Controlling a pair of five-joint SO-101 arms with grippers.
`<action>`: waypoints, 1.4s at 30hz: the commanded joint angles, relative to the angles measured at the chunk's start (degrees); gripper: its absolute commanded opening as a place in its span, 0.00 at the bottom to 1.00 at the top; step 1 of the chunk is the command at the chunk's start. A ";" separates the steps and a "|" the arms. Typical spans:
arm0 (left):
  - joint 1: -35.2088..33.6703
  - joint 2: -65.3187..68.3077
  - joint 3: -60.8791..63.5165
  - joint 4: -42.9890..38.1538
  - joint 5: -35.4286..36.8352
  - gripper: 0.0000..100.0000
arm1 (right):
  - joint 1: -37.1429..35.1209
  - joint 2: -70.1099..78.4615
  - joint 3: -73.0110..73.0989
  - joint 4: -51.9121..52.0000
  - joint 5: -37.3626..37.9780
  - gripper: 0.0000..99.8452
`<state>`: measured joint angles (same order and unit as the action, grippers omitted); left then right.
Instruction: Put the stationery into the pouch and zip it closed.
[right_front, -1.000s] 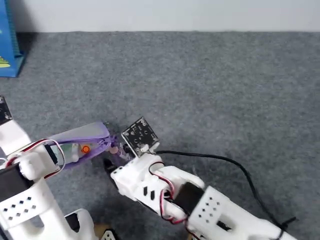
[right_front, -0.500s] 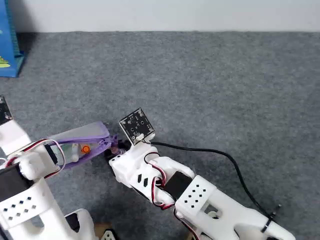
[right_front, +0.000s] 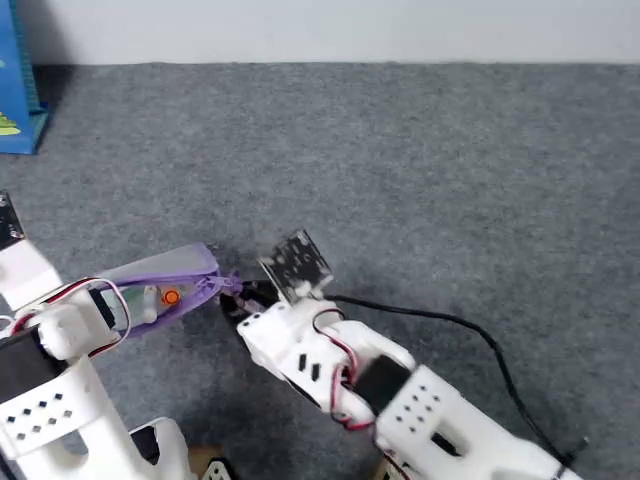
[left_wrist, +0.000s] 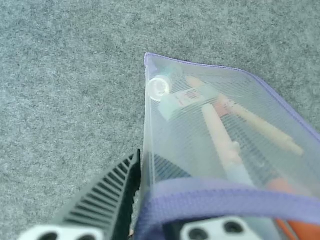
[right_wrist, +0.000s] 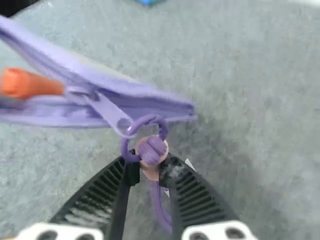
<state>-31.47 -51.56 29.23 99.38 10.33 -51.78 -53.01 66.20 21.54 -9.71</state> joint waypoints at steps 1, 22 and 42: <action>-0.44 0.79 -0.22 0.62 0.44 0.01 | 0.57 -9.89 1.85 -0.57 4.22 0.01; 6.77 0.79 -13.14 0.62 -4.48 0.01 | 6.37 -38.02 8.79 -0.48 24.18 0.01; 12.75 0.79 -12.70 0.88 -4.31 0.01 | 4.35 -38.73 8.35 23.52 3.52 0.24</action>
<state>-18.90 -50.86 20.26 99.47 6.73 -45.71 -90.90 75.60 42.55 -5.05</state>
